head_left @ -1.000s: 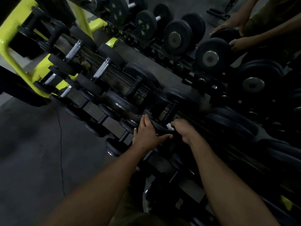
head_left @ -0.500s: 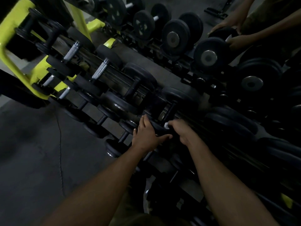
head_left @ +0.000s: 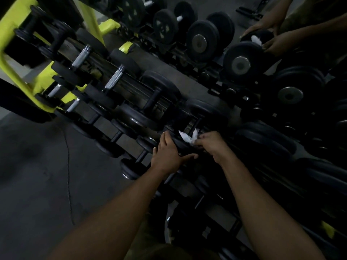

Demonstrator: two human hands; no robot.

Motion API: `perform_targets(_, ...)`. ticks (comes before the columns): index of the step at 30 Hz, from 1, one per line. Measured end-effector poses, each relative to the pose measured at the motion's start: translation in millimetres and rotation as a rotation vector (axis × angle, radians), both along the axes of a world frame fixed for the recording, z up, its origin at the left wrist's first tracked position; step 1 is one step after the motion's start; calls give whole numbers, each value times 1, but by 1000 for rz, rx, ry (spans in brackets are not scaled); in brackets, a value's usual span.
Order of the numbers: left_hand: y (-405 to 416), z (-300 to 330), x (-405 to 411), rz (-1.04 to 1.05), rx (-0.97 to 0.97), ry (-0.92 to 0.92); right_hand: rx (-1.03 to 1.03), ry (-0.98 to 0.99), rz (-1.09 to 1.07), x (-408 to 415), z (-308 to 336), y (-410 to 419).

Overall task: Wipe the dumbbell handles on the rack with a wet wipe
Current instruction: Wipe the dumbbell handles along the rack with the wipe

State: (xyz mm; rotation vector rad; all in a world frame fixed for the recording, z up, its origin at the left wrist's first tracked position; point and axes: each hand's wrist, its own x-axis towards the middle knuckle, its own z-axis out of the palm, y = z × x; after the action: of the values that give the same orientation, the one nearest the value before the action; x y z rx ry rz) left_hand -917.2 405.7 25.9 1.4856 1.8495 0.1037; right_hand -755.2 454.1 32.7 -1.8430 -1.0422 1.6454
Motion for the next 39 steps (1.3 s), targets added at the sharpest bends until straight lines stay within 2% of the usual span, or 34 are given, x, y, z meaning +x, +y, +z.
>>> perform_targets(2, -1, 0, 0, 3, 5, 1, 168, -219, 46, 0, 6, 7)
perform_targets(4, -1, 1, 0, 1, 6, 10, 414, -586, 124, -2, 9, 13)
perform_targets(6, 0, 1, 0, -1, -4, 6, 680, -897, 323, -3, 3, 13)
perform_targets(8, -1, 1, 0, -4, -9, 2, 810, -1027, 542, -2, -7, 13)
perform_targets(10, -1, 1, 0, -1, -5, 5, 829, -1087, 712, 3, -15, 14)
perform_targets(12, -2, 0, 0, 6, 2, 7, 834, -1177, 789, 5, -16, 17)
perform_targets(15, -2, 1, 0, 10, 9, 4, 873, -1291, 788, 0, -9, 24)
perform_targets(19, -1, 2, 1, 11, -2, 3, 754, -1311, 947, -19, -4, 39)
perform_targets(22, 0, 3, 1, 12, -21, -5, 523, -1253, 1085, -35, 6, 53)
perform_targets(26, -1, 4, 0, 1, -30, -9, 186, -1115, 1299, -60, 13, 63)
perform_targets(29, 0, 3, 0, -1, -33, -20, 52, -990, 1312, -70, 12, 63)
perform_targets(32, 0, 0, -1, 2, -22, -16, 70, -862, 1228, -62, 9, 66)
perform_targets(36, 0, -2, 0, 9, -2, -17, 331, -800, 1161, -29, 12, 53)
perform_targets(39, -1, -4, -1, 13, 35, -19, 400, -686, 996, -6, 10, 36)
